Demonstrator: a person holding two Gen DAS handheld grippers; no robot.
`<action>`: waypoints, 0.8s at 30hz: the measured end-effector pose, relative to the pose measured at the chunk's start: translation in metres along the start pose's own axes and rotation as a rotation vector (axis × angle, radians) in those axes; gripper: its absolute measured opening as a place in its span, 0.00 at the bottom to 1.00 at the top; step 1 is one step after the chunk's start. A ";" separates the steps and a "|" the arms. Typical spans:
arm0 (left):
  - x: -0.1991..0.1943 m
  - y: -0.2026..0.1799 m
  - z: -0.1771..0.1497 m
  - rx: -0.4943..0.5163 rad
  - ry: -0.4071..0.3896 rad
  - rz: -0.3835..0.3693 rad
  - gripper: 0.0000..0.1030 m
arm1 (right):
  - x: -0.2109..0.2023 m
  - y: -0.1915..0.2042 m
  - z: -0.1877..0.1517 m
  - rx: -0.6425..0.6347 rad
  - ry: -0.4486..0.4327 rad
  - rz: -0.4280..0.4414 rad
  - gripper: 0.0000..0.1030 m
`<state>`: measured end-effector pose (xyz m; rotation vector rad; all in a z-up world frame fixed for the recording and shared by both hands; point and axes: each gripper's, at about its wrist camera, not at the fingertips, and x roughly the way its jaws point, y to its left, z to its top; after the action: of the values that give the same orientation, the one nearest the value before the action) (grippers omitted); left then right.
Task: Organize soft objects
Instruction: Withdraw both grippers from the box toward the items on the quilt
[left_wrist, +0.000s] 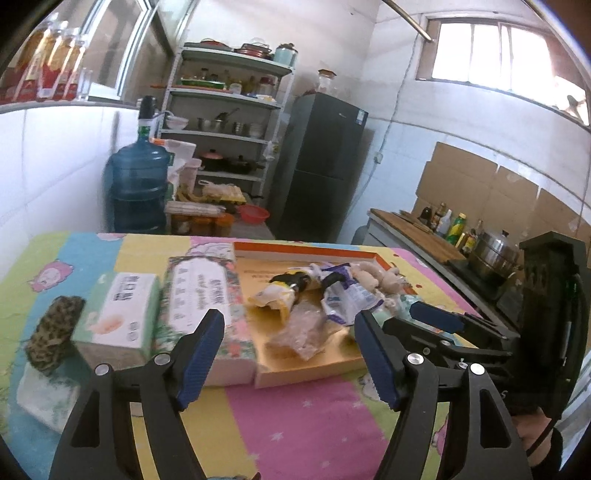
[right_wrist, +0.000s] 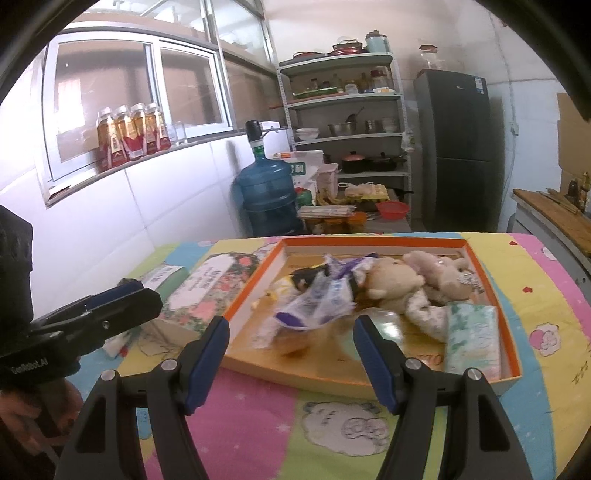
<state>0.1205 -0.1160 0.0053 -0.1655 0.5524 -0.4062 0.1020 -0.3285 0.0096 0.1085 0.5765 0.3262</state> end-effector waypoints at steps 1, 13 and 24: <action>-0.003 0.004 -0.001 -0.003 -0.002 0.006 0.72 | 0.001 0.006 -0.001 -0.004 0.001 0.004 0.67; -0.033 0.054 -0.012 -0.053 -0.021 0.076 0.73 | 0.015 0.065 -0.006 -0.062 0.018 0.067 0.67; -0.067 0.106 -0.029 -0.113 -0.049 0.147 0.76 | 0.030 0.108 -0.013 -0.102 0.055 0.136 0.67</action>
<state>0.0876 0.0064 -0.0148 -0.2409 0.5359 -0.2278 0.0890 -0.2169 0.0037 0.0405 0.6073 0.4915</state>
